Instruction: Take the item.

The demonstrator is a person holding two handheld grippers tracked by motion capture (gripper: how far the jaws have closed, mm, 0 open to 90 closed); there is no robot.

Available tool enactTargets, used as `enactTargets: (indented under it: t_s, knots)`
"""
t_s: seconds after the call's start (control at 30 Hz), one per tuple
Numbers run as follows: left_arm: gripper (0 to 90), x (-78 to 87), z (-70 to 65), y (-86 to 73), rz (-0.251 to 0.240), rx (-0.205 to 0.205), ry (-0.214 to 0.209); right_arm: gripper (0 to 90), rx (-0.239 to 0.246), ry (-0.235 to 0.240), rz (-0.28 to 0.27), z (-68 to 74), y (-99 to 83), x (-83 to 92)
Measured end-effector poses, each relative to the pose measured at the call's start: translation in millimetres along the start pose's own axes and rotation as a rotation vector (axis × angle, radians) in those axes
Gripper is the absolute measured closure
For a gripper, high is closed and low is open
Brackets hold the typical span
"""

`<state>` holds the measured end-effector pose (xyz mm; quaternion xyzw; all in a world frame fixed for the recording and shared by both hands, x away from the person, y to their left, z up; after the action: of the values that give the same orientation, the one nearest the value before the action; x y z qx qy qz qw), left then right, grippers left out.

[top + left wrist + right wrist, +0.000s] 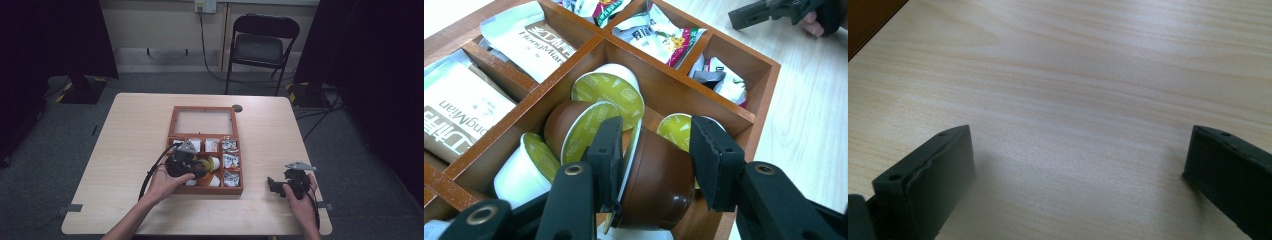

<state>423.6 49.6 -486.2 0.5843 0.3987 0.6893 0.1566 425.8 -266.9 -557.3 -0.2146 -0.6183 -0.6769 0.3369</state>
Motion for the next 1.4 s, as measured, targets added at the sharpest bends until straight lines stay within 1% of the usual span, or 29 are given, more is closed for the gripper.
enactTargets:
  t_s: [0.07,0.27,0.3,0.6,0.7,0.8,0.87,1.1,1.4]
  knots:
    - [58.0,0.7,0.2,0.5,-0.005,-0.001,0.005,0.0,0.000,0.000,0.000,0.0,0.0,0.0]
    - [58.1,3.6,0.1,0.6,-0.009,-0.002,0.004,0.0,0.000,0.000,0.000,0.0,0.0,0.0]
    - [58.2,4.9,0.2,0.5,-0.010,-0.004,0.005,0.0,0.000,0.000,0.000,-0.1,0.0,0.0]
    - [58.3,15.3,3.0,3.7,-0.042,0.011,0.014,0.0,0.000,-0.001,0.000,-0.1,0.0,0.0]
    - [58.4,18.9,3.8,5.3,-0.050,0.012,0.021,0.0,0.000,-0.001,0.000,-0.1,0.0,0.0]
    - [58.6,22.6,4.0,5.8,-0.051,0.004,0.024,0.0,0.000,0.000,0.000,-0.1,0.0,0.0]
    - [58.6,25.4,4.3,6.6,-0.063,0.006,0.026,0.0,0.001,0.000,0.000,0.0,0.0,0.0]
    - [58.7,36.5,9.3,8.6,-0.090,0.017,0.040,0.0,0.000,0.000,0.000,-0.1,0.0,0.0]
    - [58.9,45.3,14.7,7.3,-0.103,0.019,0.053,0.0,0.000,-0.001,0.000,-0.1,0.0,0.0]
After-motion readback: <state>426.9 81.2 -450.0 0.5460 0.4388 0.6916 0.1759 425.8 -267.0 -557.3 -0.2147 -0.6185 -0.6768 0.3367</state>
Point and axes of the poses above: each handheld gripper's, and its own axes: x roughly backward along the jaws, y roughly out of its top, z roughly to its left, the point moved 8 cm from there along -x, roughly forward along the jaws, and after that the axes turned 13 degrees about -x, right-handed, at the moved point
